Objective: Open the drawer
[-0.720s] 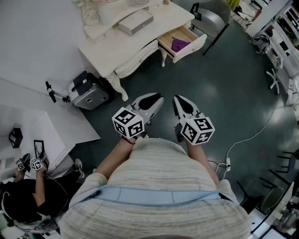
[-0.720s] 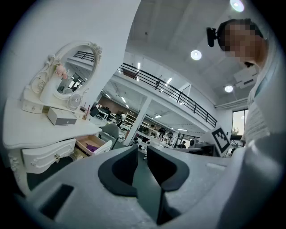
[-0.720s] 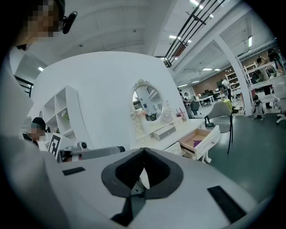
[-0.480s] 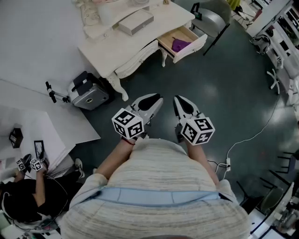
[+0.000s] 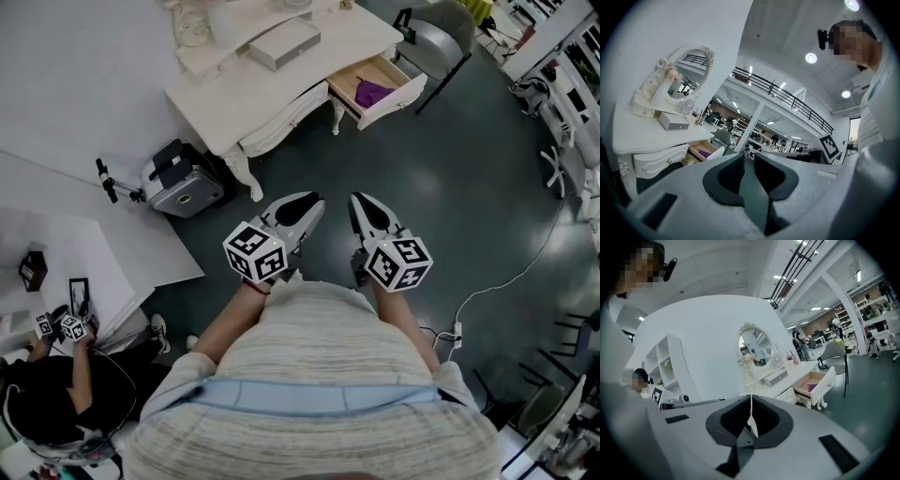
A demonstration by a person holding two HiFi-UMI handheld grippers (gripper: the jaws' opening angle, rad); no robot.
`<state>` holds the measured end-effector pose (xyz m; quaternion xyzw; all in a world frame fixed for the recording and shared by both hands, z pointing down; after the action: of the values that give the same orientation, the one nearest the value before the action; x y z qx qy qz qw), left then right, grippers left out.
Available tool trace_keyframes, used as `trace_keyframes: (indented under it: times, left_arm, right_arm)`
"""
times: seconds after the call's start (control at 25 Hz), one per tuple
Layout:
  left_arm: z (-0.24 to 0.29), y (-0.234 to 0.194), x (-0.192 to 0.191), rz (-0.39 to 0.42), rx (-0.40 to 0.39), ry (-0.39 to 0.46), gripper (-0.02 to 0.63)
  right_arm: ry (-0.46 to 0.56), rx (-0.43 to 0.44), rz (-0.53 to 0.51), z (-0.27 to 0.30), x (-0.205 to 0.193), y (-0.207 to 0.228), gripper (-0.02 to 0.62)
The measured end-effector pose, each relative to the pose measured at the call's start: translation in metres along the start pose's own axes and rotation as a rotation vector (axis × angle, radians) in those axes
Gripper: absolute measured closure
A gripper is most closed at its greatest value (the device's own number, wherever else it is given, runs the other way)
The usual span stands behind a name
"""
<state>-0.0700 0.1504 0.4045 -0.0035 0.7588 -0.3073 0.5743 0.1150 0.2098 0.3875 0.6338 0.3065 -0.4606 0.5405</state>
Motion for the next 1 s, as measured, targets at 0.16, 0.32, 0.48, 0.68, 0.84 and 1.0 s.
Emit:
trace_keyframes:
  times: [0.16,0.32,0.48,0.68,0.84,1.0]
  left_arm:
    - [-0.021,-0.021,0.01,0.005,0.026,0.003,0.543]
    - [-0.043,-0.044,0.019,0.011,0.046,0.006,0.543]
    - [-0.057,-0.063,0.021,0.0,0.078,0.002,0.544]
    - [-0.06,-0.086,0.027,-0.008,0.121,0.014,0.543]
    - [-0.049,-0.106,0.029,-0.013,0.165,0.02,0.543]
    - [-0.029,-0.126,0.028,-0.023,0.196,0.017,0.545]
  right_arm:
    - [-0.006,0.017,-0.001,0.02,-0.011,-0.012,0.584]
    - [-0.015,0.022,-0.007,0.041,-0.026,-0.023,0.583]
    - [-0.045,0.03,-0.003,0.058,-0.037,-0.03,0.572]
    - [-0.085,0.057,-0.005,0.087,-0.043,-0.026,0.548]
    - [-0.122,0.079,-0.007,0.114,-0.044,-0.01,0.548]
    - [-0.153,0.11,-0.032,0.146,-0.039,0.009,0.548]
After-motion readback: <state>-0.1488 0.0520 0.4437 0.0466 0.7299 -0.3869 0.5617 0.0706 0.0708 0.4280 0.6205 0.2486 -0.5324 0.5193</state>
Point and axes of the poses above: the fingertips, and each gripper's own axes: z forward along the fingers, y to its right, x out of its top, the point moved 9 cm from there along -z, backward along the fingers, and after that the axes turned 14 degrees about y, right-handed, at the moved point
